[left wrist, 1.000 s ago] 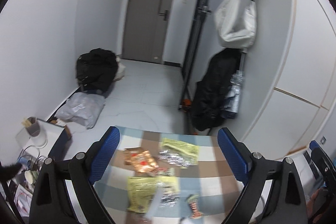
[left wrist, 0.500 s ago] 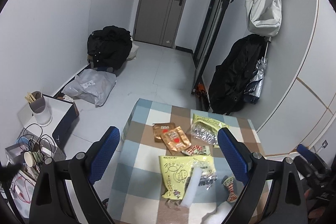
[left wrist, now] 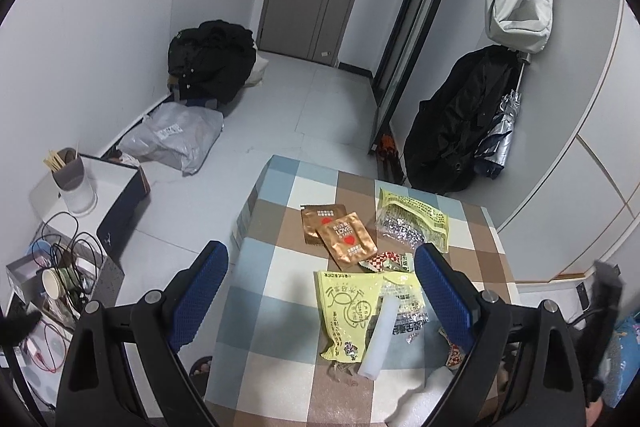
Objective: Collect trash
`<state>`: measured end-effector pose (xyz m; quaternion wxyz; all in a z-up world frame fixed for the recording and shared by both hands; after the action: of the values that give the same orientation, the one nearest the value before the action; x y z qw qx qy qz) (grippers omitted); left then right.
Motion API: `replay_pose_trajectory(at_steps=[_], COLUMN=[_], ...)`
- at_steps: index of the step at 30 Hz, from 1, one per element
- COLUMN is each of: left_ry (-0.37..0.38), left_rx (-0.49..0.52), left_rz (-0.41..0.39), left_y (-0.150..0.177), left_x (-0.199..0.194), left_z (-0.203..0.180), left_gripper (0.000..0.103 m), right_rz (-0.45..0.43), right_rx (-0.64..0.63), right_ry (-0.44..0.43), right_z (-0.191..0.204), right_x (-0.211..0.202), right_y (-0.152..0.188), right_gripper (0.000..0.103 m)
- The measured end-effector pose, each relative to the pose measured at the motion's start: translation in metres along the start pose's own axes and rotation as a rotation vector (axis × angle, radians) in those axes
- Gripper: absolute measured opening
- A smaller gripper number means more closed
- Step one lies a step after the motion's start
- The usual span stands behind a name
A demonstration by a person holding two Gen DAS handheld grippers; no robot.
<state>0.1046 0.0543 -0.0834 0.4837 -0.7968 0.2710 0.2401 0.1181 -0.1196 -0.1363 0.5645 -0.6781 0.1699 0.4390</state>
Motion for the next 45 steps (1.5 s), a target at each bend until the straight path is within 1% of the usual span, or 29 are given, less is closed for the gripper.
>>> replay_pose_trajectory(at_steps=[3,5,7,11,13,15,17,18,20,22,23,24,26,27,30,37,45], left_ry=[-0.007,-0.01,-0.013,-0.02,-0.029,-0.041,-0.049,-0.054,-0.059,-0.065,-0.067,-0.07,-0.076,-0.076,-0.085,-0.087,-0.055], left_rx=[-0.009,-0.015,-0.02,-0.027,-0.024,-0.021,-0.016,-0.012,-0.006,-0.002,0.0,0.001,0.007,0.011,0.036,0.102,0.165], left_rz=[0.002,0.007,0.016,0.032,0.034,0.04,0.044,0.045,0.046,0.053,0.057,0.062,0.071,0.074,0.079,0.112,0.19], left_y=[-0.002,-0.002,-0.002,0.0,0.001,0.002,0.003,0.004,0.005,0.006,0.007,0.008,0.01,0.01,0.014,0.025,0.04], left_x=[0.001,0.002,0.005,0.009,0.01,0.012,0.014,0.014,0.015,0.016,0.017,0.019,0.021,0.022,0.025,0.033,0.051], left_z=[0.003,0.004,0.005,0.008,0.009,0.01,0.011,0.011,0.011,0.012,0.012,0.011,0.011,0.01,0.006,-0.007,-0.034], left_gripper=[0.093,0.093,0.093,0.093,0.093,0.093,0.093,0.093,0.093,0.093,0.093,0.093,0.093,0.093,0.093,0.093,0.093], right_rz=[0.042,0.054,0.062,0.075,0.091,0.097,0.097,0.1,0.092,0.091,0.084,0.082,0.078,0.072,0.058,0.033,-0.009], right_rx=[-0.013,-0.018,-0.019,-0.02,-0.017,-0.014,-0.002,0.006,0.019,0.026,0.035,0.043,0.05,0.05,0.05,0.089,0.146], right_ry=[-0.01,-0.009,-0.014,-0.024,-0.043,-0.047,-0.053,-0.059,-0.057,-0.056,-0.066,-0.077,-0.082,-0.083,-0.081,-0.092,-0.085], right_z=[0.003,0.003,0.003,0.004,0.005,0.004,0.002,0.0,-0.002,-0.004,-0.004,-0.005,-0.005,-0.005,-0.005,-0.011,-0.026], right_x=[0.014,0.02,0.025,0.036,0.043,0.048,0.051,0.053,0.054,0.054,0.054,0.053,0.052,0.051,0.046,0.038,0.023], right_y=[0.005,0.006,0.006,0.006,0.007,0.008,0.009,0.01,0.01,0.011,0.011,0.011,0.011,0.01,0.008,0.006,0.002], right_gripper=[0.084,0.082,0.078,0.074,0.064,0.059,0.048,0.04,0.035,0.027,0.025,0.02,0.018,0.015,0.013,0.013,0.013])
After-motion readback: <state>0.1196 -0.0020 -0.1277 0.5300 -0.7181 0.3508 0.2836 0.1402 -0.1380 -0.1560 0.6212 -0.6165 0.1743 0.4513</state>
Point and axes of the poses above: each gripper's, at about its wrist camera, not at the fingertips, and x roughly the way its jaws point, z to its left, y to its underside, the point moved 5 cm from there along x, roughly the way its jaws point, and after that the axes turned 12 degrees about -x, right-handed, at the moved point
